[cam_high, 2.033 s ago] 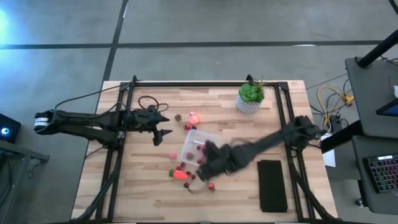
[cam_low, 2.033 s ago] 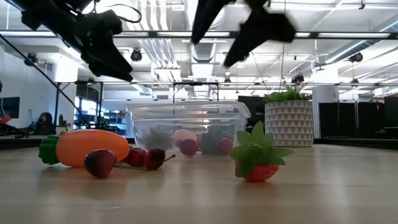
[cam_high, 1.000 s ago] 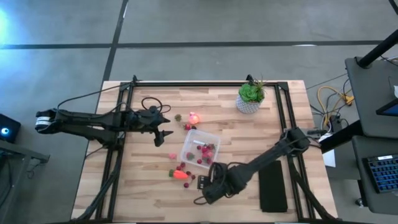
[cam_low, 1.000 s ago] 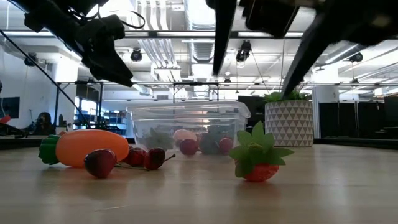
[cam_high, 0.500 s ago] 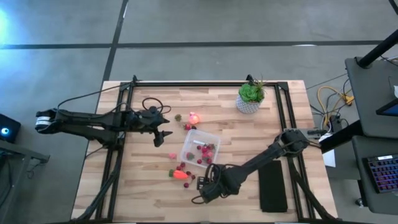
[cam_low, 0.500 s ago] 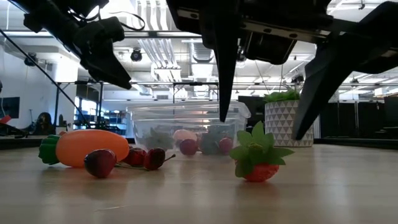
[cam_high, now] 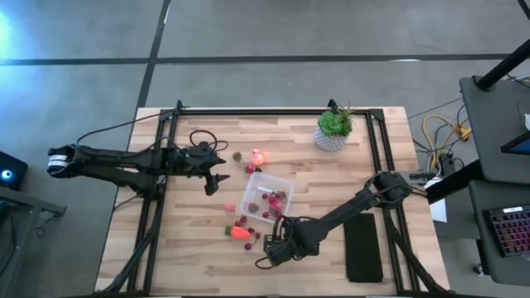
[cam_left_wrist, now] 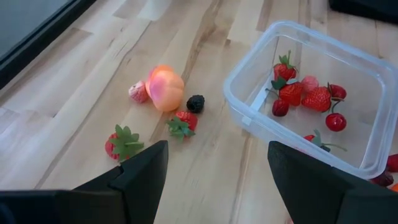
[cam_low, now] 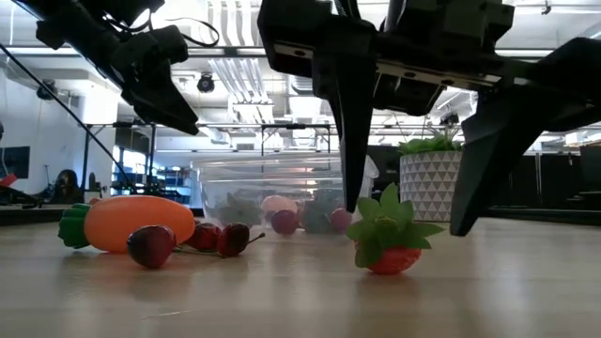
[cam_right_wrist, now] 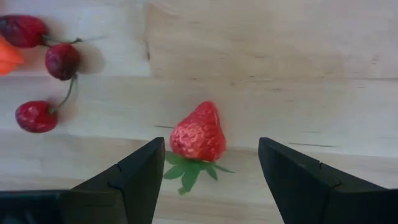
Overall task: Pick and placing Produce into tupperware
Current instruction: Put the red strawberry into the transparent container
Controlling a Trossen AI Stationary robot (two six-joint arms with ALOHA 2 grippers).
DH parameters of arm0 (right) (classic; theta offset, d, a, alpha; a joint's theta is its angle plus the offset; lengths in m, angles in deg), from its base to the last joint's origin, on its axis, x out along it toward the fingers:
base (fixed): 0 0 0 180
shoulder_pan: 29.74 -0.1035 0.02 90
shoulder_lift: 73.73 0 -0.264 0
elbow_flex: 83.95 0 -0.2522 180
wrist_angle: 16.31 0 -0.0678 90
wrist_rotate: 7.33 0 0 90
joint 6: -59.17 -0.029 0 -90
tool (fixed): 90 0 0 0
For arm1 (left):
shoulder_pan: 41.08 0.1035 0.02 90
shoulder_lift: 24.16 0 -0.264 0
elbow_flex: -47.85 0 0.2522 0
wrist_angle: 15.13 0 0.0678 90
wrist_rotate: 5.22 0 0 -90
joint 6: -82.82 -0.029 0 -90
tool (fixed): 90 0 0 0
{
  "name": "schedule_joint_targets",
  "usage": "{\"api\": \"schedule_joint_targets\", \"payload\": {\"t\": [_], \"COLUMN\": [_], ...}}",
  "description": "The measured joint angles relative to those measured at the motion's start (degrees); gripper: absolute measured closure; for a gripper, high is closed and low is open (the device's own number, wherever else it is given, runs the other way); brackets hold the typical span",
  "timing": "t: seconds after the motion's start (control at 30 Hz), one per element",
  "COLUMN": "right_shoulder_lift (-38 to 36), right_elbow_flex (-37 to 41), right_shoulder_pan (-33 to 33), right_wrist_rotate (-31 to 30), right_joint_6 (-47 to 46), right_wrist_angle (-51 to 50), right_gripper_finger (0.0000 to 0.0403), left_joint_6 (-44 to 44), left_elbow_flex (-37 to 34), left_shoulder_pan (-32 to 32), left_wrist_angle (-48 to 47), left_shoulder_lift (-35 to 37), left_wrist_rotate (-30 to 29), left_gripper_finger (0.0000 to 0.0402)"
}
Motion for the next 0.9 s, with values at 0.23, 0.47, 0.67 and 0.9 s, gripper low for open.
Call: {"api": "schedule_joint_targets", "payload": {"t": [0.23,0.47,0.67,0.9], "right_shoulder_lift": [0.68,1.09,1.09,1.09], "right_elbow_flex": [0.83,0.86,0.86,0.87], "right_shoulder_pan": [-0.02,-0.02,0.13,0.24], "right_wrist_rotate": [2.01,2.82,2.59,2.60], "right_joint_6": [1.65,3.11,4.29,6.07], "right_wrist_angle": [0.72,1.28,1.22,1.13], "right_gripper_finger": [0.0152,0.0158,0.0192,0.0235], "left_joint_6": [0.02,0.33,0.33,0.33], "left_elbow_flex": [0.00,0.00,0.01,0.00], "left_shoulder_pan": [-0.02,-0.02,-0.02,-0.01], "left_wrist_angle": [0.34,0.90,0.92,0.91], "left_shoulder_lift": [0.00,0.00,0.00,0.00], "left_wrist_rotate": [0.01,0.01,0.01,0.01], "left_gripper_finger": [0.0139,0.0139,0.0139,0.0139]}}
